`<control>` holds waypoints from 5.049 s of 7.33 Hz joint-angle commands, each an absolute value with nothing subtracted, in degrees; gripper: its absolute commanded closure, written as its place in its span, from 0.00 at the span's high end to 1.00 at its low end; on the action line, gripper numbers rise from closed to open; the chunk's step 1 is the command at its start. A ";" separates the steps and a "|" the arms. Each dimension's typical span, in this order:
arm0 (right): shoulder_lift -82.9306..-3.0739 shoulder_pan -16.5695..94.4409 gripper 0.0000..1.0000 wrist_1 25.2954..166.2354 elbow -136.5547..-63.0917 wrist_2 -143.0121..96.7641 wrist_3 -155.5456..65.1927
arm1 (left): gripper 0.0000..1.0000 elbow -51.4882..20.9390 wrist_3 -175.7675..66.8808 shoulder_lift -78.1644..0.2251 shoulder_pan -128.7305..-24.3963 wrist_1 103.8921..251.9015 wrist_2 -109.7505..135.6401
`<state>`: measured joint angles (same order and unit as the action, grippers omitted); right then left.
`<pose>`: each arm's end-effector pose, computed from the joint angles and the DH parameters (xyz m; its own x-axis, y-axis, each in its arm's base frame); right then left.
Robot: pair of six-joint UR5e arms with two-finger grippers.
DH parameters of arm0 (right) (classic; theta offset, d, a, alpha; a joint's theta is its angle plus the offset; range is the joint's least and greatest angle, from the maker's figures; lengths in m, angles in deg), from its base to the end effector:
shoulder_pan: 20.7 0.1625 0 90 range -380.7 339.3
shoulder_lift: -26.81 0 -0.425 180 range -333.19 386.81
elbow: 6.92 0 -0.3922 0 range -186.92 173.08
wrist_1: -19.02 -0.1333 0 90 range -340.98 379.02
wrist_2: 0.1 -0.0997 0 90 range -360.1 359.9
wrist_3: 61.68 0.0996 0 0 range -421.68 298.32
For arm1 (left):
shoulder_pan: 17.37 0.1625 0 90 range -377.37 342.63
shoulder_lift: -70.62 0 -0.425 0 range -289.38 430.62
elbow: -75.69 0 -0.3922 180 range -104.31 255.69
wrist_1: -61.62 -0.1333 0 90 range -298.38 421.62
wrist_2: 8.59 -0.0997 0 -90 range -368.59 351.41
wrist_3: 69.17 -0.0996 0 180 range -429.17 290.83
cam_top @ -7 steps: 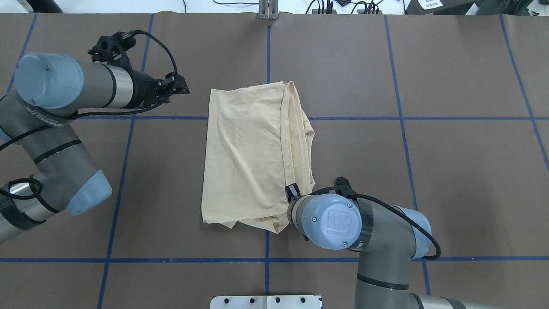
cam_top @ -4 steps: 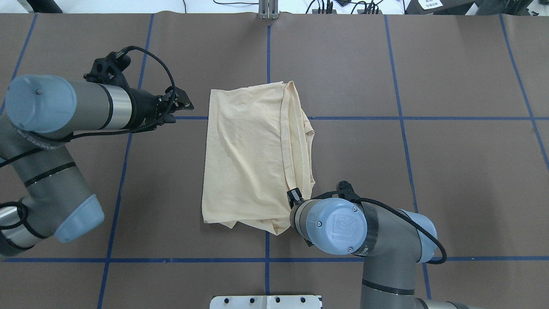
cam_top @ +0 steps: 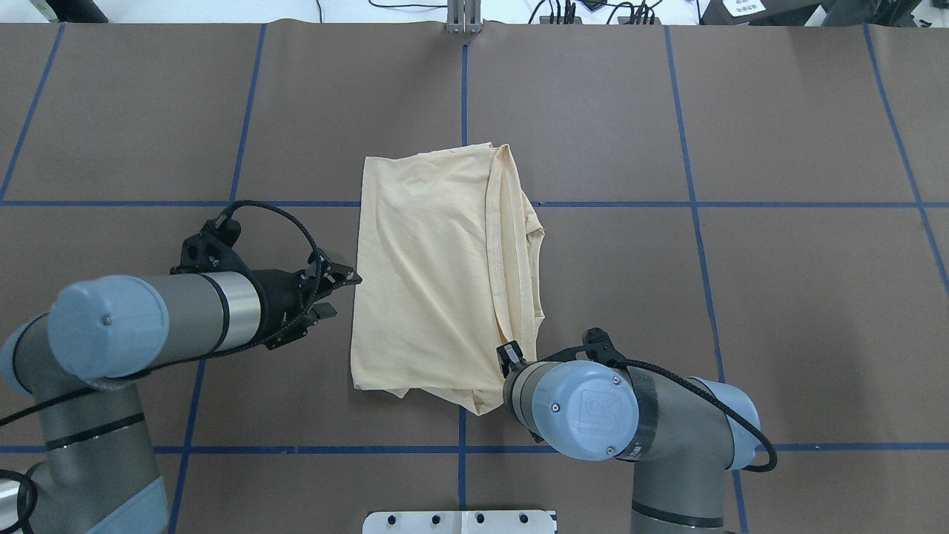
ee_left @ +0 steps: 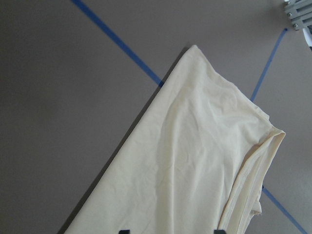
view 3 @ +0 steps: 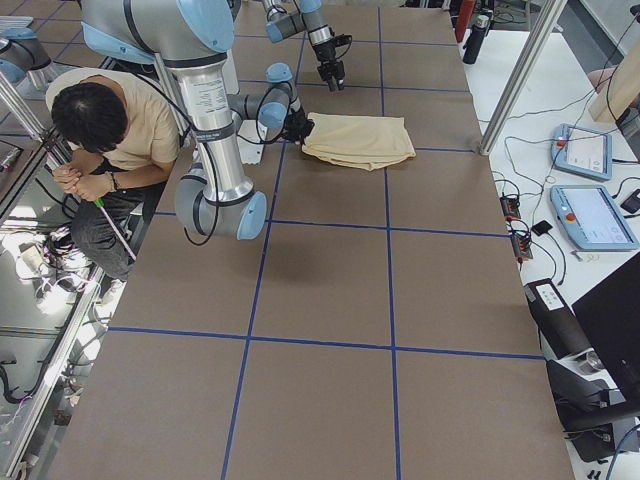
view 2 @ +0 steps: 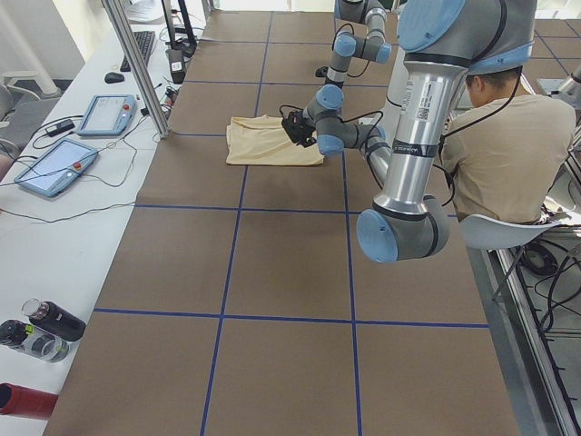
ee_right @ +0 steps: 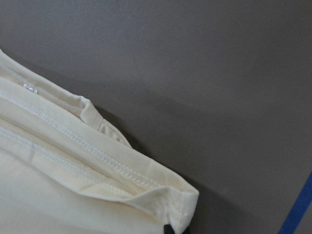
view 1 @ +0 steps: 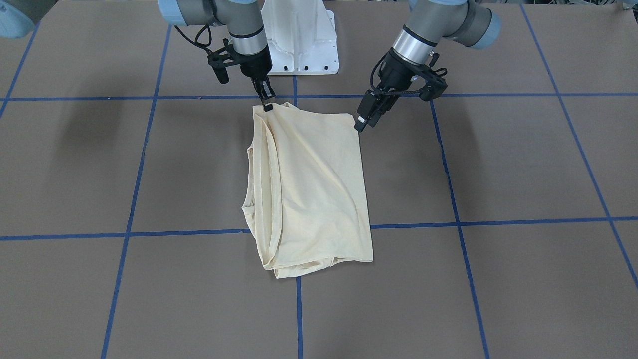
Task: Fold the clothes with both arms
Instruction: 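Lower the left gripper and grasp the other near corner of the shirt, then lift the near edge with both grippers and fold it away from the robot, then lay the edge down and open both grippers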
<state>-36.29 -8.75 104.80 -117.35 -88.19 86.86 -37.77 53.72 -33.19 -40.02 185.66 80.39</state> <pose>-0.5568 -0.2575 0.2370 0.1192 0.8966 0.4264 -0.6403 0.3977 -0.6572 0.4462 -0.3325 0.2752 0.0308 -0.6012 -0.7985 0.4970 0.7024 -0.5096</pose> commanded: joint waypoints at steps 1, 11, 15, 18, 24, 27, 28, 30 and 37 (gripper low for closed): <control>-36.30 -8.92 0.00 104.80 -117.31 -88.34 86.77 | 0.66 -35.24 58.88 -32.91 -34.61 185.63 76.14; -36.21 -8.83 0.00 104.80 -117.57 -88.26 86.42 | 0.00 -31.62 59.06 -33.53 -29.67 184.75 76.31; -39.26 -8.39 0.00 104.80 -122.62 -88.17 86.51 | 0.00 -45.10 59.15 -28.28 -30.11 184.58 77.01; -40.36 -5.42 0.00 112.76 -134.16 -92.79 86.51 | 0.00 -54.28 62.57 -30.69 -29.94 175.92 79.21; -26.75 7.15 0.00 109.66 -112.79 -96.51 77.90 | 0.00 -42.28 51.52 -36.41 -41.60 173.85 81.59; -20.68 12.16 0.00 103.48 -100.11 -101.34 73.60 | 0.00 -32.97 46.77 -42.73 -47.59 174.12 82.47; -19.44 12.70 0.00 103.48 -98.34 -101.35 72.19 | 0.00 -29.98 45.54 -43.36 -48.65 176.29 82.47; -16.45 14.28 0.00 103.22 -92.99 -103.71 68.86 | 0.00 -23.48 45.26 -43.80 -51.02 182.18 82.47; -3.71 22.17 1.00 86.96 -64.50 -106.09 53.75 | 0.50 1.15 31.68 -54.97 -62.33 197.13 82.55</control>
